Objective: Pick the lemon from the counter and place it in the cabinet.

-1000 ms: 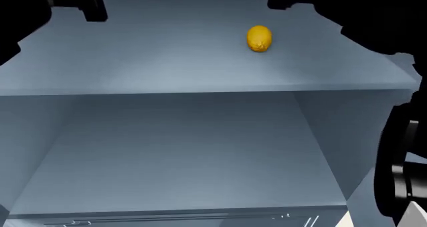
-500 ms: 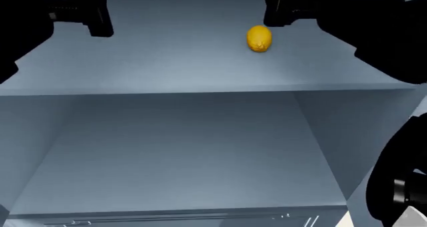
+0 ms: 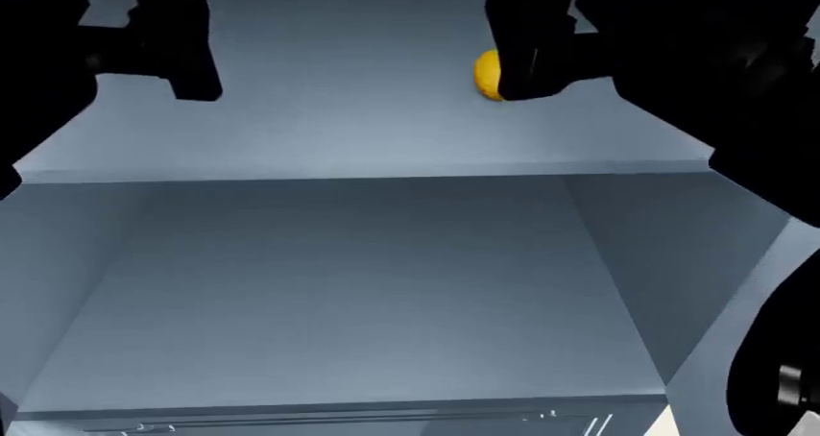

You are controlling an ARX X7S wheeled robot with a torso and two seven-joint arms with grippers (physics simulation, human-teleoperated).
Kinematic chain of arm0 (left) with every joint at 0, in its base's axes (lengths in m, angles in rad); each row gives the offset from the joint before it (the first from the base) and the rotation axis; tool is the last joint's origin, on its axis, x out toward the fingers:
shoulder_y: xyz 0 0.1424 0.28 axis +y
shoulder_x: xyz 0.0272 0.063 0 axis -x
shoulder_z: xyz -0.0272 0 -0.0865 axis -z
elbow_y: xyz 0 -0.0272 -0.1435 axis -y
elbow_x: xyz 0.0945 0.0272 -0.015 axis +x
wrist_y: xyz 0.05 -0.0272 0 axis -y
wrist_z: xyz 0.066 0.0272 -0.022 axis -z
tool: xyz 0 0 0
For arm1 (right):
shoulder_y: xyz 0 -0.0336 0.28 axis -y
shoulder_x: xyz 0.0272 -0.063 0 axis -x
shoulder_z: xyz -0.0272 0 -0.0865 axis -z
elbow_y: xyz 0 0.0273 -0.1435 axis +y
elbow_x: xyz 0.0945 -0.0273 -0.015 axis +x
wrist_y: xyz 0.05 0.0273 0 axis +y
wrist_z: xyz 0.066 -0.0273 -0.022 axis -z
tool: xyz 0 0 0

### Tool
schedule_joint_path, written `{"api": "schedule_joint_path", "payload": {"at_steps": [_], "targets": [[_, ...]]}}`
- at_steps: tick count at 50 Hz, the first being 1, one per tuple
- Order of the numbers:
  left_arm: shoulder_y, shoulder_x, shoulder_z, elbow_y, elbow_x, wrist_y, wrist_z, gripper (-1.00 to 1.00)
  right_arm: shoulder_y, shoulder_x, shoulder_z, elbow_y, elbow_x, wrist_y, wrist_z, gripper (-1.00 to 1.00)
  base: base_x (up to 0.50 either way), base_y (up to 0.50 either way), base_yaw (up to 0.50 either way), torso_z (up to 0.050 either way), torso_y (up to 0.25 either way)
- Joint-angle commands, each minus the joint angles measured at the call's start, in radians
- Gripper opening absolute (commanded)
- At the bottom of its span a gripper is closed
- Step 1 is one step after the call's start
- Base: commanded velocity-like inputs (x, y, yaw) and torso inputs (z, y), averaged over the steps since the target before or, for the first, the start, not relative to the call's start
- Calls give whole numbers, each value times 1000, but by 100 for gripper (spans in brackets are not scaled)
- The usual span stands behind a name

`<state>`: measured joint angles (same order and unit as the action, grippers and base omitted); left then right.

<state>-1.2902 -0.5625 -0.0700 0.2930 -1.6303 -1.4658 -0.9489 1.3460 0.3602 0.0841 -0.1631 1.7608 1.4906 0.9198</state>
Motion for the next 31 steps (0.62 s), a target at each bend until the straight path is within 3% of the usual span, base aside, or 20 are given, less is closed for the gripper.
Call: {"api": "schedule_joint_path", "payload": {"at_steps": [1, 16, 31], "targets": [[24, -17, -2, 56, -170, 32, -148, 100, -27, 47, -39, -49, 233, -62, 153, 100, 0, 0, 0, 0, 0], [28, -35, 19, 115, -277, 100, -235, 100, -65, 116, -76, -137, 410, -157, 243, 100, 0, 0, 0, 0, 0], [-48, -111, 128, 237, -482, 209, -442, 100, -48, 175, -84, -200, 502, -231, 292, 100, 0, 0, 0, 0, 0]]}}
